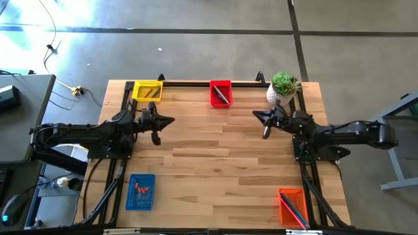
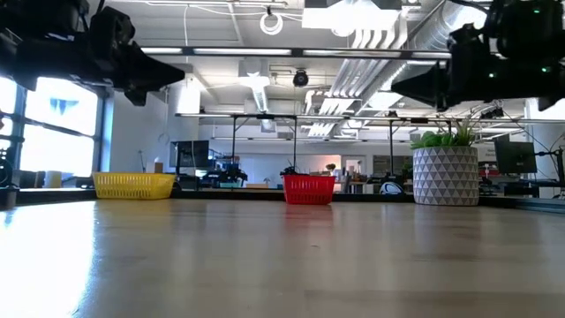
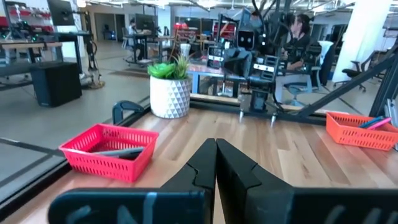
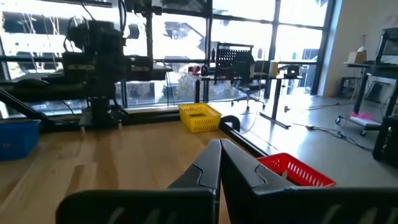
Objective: Sort crayons/erasers/pens/pencils in bins
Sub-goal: Return to Home Position
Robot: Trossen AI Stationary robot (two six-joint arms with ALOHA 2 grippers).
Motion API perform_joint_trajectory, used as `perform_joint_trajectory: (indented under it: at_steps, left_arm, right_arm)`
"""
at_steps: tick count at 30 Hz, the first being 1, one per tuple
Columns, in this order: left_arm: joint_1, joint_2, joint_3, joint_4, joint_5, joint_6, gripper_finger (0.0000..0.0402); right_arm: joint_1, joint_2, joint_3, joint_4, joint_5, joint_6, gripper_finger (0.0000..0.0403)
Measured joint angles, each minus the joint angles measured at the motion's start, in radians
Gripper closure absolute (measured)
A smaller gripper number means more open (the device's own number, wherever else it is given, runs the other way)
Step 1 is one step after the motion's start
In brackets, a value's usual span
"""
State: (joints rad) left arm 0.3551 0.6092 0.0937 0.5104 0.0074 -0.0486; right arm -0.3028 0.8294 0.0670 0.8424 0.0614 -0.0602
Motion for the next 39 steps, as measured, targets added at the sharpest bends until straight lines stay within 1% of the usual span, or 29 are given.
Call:
perform_joint_trajectory:
  at_steps: [3, 7, 10, 13, 18, 21, 25, 29, 32, 33, 37, 39]
  left_arm:
    - [0.0, -0.019, 0.0, -0.007, 0.0, 0.0, 0.0402]
    - [0.0, -0.055, 0.0, -0.044, 0.0, 0.0, 0.0402]
    - [0.0, -0.09, 0.0, -0.095, -0.003, 0.0, 0.0402]
    - [0.0, -0.131, 0.0, -0.139, -0.007, 0.0, 0.0402]
    - [-0.003, -0.21, 0.0, -0.202, -0.045, 0.008, 0.0402]
    - [-0.003, -0.259, 0.0, -0.244, -0.046, 0.008, 0.0402]
    - [-0.003, -0.321, -0.002, -0.301, -0.058, 0.008, 0.0402]
    - [-0.003, -0.386, -0.033, -0.297, -0.103, 0.004, 0.0402]
    - [-0.004, -0.437, -0.082, -0.26, -0.115, -0.022, 0.0402]
    - [-0.004, -0.455, -0.084, -0.284, -0.123, -0.027, 0.0402]
    - [-0.029, -0.503, -0.082, -0.313, -0.192, -0.024, 0.0402]
    - [-0.054, -0.524, -0.082, -0.316, -0.213, 0.004, 0.0402]
  right_arm:
    - [-0.01, -0.096, -0.055, -0.005, -0.01, 0.014, 0.0403]
    - [-0.011, -0.21, -0.055, -0.152, -0.013, 0.026, 0.0403]
    - [-0.011, -0.287, -0.057, -0.225, -0.022, 0.026, 0.0403]
    - [-0.011, -0.357, -0.057, -0.291, -0.026, 0.026, 0.0403]
    - [-0.011, -0.462, -0.057, -0.377, -0.026, 0.017, 0.0403]
    - [-0.011, -0.512, -0.057, -0.422, -0.022, 0.009, 0.0403]
    - [-0.011, -0.561, -0.057, -0.482, -0.001, 0.008, 0.0403]
    - [-0.011, -0.59, -0.057, -0.51, -0.002, 0.007, 0.0403]
    - [-0.011, -0.596, -0.057, -0.514, -0.002, -0.001, 0.0403]
    - [-0.011, -0.596, -0.057, -0.514, -0.002, -0.005, 0.0403]
    - [-0.011, -0.596, -0.058, -0.521, -0.001, -0.009, 0.0403]
    - [-0.011, -0.596, -0.058, -0.535, 0.002, -0.009, 0.0403]
